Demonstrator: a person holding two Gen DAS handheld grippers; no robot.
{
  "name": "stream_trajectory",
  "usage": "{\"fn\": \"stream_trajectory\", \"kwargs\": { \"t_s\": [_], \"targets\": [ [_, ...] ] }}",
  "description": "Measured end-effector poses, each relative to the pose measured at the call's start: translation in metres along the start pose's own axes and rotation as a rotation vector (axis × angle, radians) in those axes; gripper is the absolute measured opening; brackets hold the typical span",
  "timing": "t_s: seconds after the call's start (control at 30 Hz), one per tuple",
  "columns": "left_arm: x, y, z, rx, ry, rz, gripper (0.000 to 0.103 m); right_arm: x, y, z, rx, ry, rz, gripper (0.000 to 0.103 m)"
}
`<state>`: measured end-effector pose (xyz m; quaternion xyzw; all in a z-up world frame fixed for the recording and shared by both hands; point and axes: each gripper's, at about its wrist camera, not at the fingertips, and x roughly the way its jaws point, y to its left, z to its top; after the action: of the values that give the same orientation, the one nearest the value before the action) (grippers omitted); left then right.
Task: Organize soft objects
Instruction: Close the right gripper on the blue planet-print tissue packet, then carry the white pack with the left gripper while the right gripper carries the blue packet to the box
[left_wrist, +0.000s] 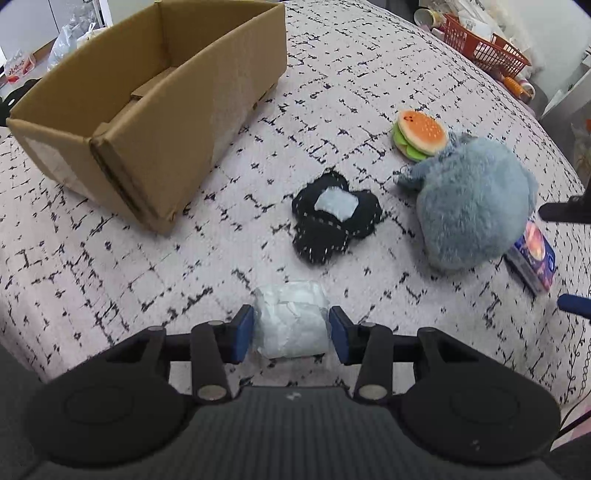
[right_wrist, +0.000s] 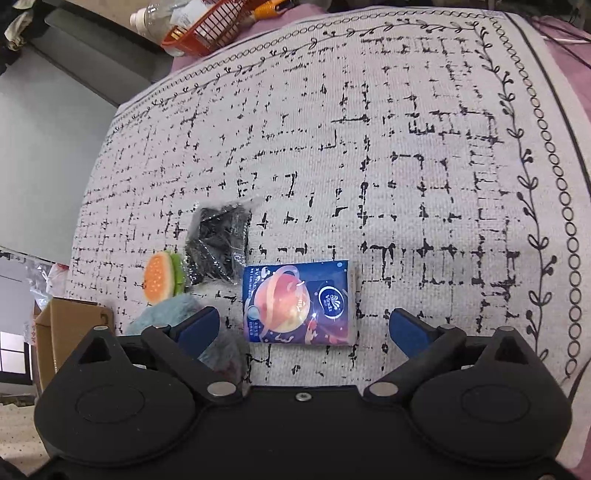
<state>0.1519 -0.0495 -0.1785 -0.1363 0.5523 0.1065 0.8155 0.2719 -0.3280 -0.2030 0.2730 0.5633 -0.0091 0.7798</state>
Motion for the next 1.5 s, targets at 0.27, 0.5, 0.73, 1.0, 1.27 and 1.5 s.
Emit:
{"fn": "stream_trajectory", "kwargs": {
  "t_s": [0.27,0.5,0.73,1.0,1.27,1.5],
  "targets": [
    [0.006,-0.001,0.007,-0.007,-0.006,-0.008,0.043,0.015,0.008,-0.001,-0.055,0.013,-0.072,0.099],
    [0.003,0.000,0.009,0.006,-0.026,-0.008,0.043,0.023,0.021,-0.007,-0.169,-0.003,-0.135,0.070],
    [-0.014,-0.002,0.013,0.026,-0.069,-0.022,0.043,0.003,0.017,-0.010,-0.147,-0.036,-0.101,0.065],
    [-0.049,-0.004,0.011,0.082,-0.122,-0.060,0.043,-0.035,0.019,-0.016,-0.136,-0.143,-0.064,0.065],
    [-0.081,0.000,0.009,0.110,-0.173,-0.082,0.043,-0.069,0.021,-0.026,-0.152,-0.244,-0.004,0.065],
    [-0.106,0.009,0.012,0.110,-0.219,-0.092,0.043,-0.095,0.028,-0.035,-0.187,-0.344,0.032,0.065]
  ]
}}
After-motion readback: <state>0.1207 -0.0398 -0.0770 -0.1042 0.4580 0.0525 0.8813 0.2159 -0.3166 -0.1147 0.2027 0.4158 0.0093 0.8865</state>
